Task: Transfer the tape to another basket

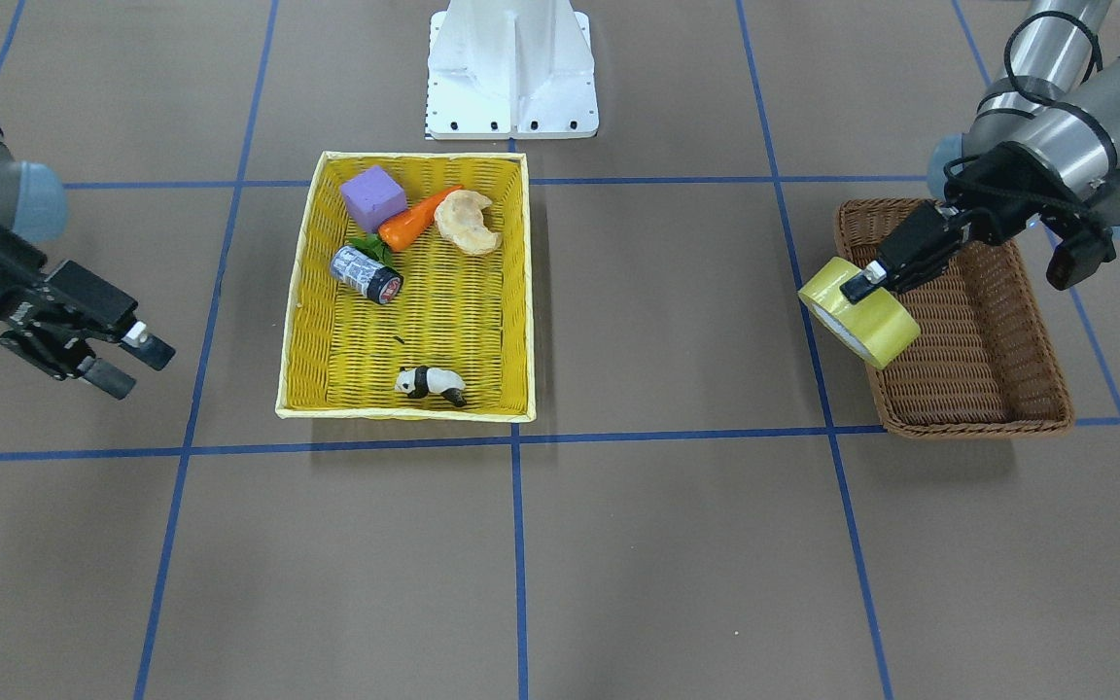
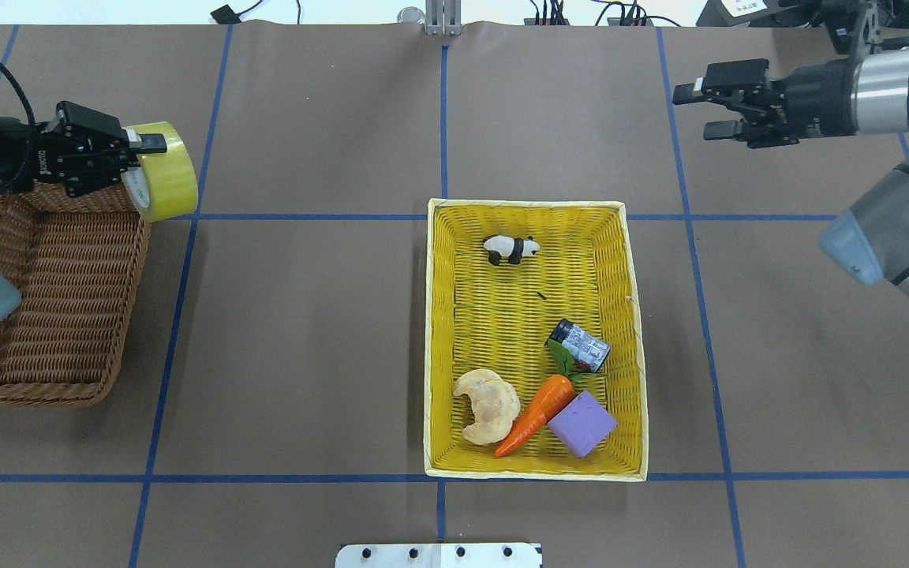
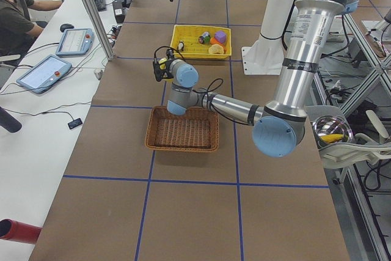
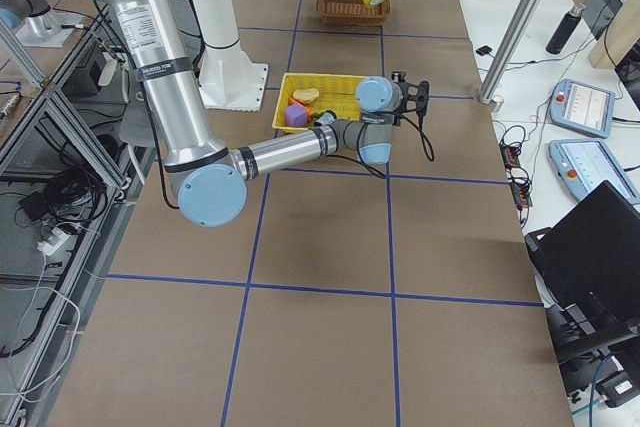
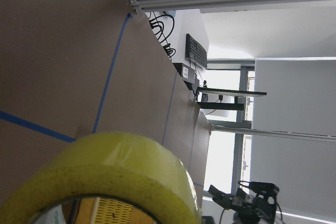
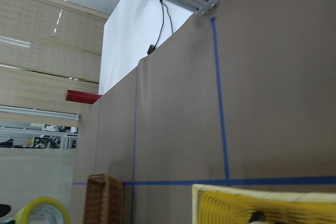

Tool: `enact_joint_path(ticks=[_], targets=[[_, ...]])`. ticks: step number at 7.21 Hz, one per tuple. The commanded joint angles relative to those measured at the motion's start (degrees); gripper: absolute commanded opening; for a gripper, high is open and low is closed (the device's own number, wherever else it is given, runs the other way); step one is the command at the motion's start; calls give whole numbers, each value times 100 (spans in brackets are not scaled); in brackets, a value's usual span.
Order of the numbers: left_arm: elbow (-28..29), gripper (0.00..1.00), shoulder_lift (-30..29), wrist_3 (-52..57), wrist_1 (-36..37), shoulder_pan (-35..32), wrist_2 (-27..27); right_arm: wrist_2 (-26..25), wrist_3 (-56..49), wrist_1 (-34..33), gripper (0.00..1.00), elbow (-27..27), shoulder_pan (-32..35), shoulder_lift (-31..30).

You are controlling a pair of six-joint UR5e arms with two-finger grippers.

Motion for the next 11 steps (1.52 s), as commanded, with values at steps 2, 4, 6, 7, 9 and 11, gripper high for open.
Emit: enact_joint_path(ticks=[2,4,6,7,9,11], targets=[[-104,0,363,1422,1179,-335,-166,189,-1149,-402,100,1,580,-690],[-296,0,627,1760,2073,-423,-211,539,-2477,-1293,100,27,1098,-849],[-638,0,1048,3238,3108,-712,-159,673,-4263,-2349,100,53,1521,-937],[-867,0,1112,3804,3758,-757,-132,665,-4897,-2702,100,45,1584,-981],[-1691,0,1174,4047,5766,-426,-141,656,-6417,-3886,100,36,1707,-1025],[-2064,0,930,4746,7659,-265,-184,673,-7177,-5151,100,62,1795,-964]])
